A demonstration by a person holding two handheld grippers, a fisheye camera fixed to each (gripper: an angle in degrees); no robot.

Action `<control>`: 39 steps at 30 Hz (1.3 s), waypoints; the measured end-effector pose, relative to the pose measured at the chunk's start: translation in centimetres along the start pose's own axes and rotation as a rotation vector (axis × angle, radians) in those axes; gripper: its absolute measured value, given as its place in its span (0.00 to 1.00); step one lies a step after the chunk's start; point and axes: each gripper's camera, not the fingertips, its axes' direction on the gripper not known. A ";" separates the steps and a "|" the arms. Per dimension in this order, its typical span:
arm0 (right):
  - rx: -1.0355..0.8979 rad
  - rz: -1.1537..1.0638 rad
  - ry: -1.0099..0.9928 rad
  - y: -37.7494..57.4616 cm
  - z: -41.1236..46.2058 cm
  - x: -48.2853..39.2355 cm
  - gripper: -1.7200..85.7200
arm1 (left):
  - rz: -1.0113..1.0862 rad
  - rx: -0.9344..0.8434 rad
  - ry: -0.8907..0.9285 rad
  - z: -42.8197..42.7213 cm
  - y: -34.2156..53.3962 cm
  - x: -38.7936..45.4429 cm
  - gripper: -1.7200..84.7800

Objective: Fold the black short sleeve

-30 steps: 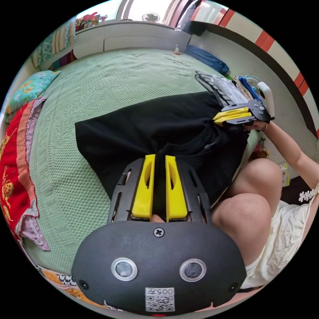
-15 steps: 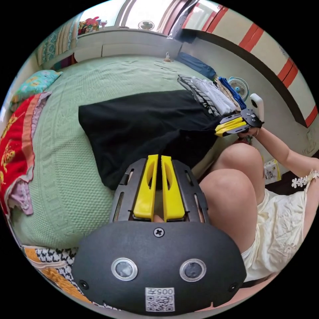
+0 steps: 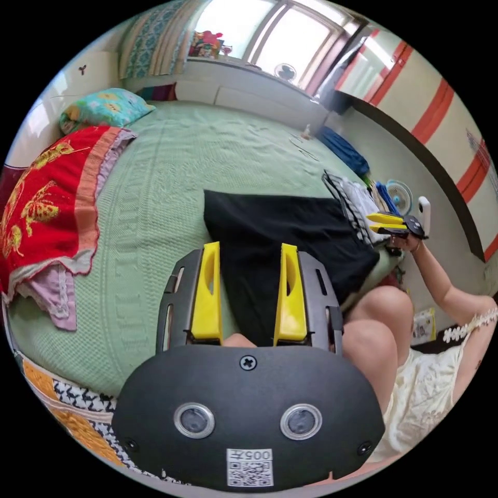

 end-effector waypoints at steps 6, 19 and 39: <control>-0.055 0.129 0.043 -3.2 4.4 4.1 0.14 | -0.088 -0.017 -0.008 3.8 -3.3 -3.6 0.21; 0.016 0.240 0.003 -8.2 8.5 7.3 0.01 | -0.143 0.057 -0.053 3.2 -8.1 -7.8 0.06; 0.276 0.267 -0.076 4.8 -2.8 -14.4 0.14 | -0.143 0.225 -0.213 -15.0 15.4 6.6 0.09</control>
